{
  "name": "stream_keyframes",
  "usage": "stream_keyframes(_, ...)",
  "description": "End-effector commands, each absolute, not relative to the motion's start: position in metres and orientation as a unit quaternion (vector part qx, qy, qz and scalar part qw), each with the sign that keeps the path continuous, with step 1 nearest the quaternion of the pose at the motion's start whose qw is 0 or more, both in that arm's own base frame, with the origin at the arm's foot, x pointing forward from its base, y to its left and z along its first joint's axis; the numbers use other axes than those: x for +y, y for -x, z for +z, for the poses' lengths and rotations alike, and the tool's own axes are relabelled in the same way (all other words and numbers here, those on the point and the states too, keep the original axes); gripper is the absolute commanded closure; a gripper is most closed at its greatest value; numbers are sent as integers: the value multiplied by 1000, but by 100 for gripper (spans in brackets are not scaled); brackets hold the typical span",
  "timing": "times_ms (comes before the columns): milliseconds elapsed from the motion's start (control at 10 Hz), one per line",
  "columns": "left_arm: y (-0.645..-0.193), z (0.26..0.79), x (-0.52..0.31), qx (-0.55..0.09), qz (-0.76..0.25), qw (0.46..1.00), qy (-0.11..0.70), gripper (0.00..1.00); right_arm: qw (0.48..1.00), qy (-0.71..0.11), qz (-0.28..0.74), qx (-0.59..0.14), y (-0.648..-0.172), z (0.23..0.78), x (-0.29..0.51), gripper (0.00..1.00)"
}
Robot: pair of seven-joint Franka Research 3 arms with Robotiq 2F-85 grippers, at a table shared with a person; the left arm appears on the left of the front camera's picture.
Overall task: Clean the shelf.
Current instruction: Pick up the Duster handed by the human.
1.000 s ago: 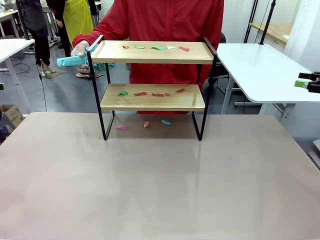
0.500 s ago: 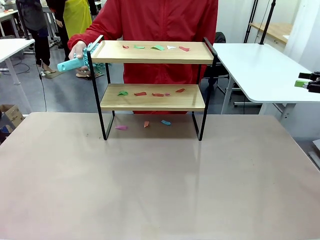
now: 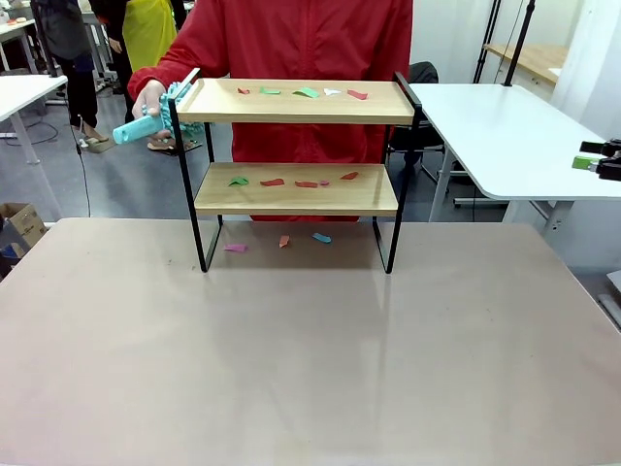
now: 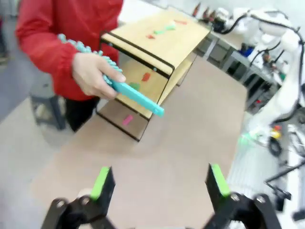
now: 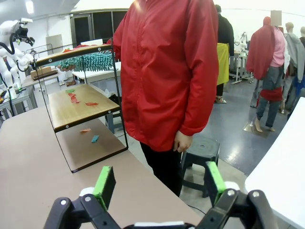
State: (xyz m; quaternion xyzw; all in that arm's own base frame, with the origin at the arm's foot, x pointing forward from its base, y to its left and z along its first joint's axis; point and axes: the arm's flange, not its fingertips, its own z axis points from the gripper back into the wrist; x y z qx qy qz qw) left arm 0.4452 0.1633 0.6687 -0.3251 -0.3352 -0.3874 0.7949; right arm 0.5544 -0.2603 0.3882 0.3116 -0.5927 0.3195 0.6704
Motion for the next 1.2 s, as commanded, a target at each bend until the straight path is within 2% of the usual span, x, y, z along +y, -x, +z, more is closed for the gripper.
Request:
stream_keyframes(0,-430,675,106,-264,-350,846,303,0,669,-312,320,-593,-555,390,-258,0)
stream_keyframes(100,-430,681,81,-235,-317,875,281,0,669,-312,320,-593,-555,390,-258,0)
stream_keyframes(300,-430,687,47,-233,-262,906,239,0,669,-312,320,-593,-555,390,-258,0)
stream_keyframes(500,-422,680,-6,-303,-198,918,163,0,669,-312,320,-593,-555,390,-258,0)
stream_keyframes(700,-425,662,-44,-317,-199,918,130,0,669,-312,320,-593,-555,390,-258,0)
stream_keyframes(900,-441,646,-61,-288,-215,926,113,0,669,-312,320,-593,-555,390,-258,0)
stream_keyframes(1000,-431,667,-50,-320,-210,912,144,0,669,-312,320,-593,-555,390,-258,0)
stream_keyframes(1100,-431,667,-50,-320,-210,912,144,0,669,-312,320,-593,-555,390,-258,0)
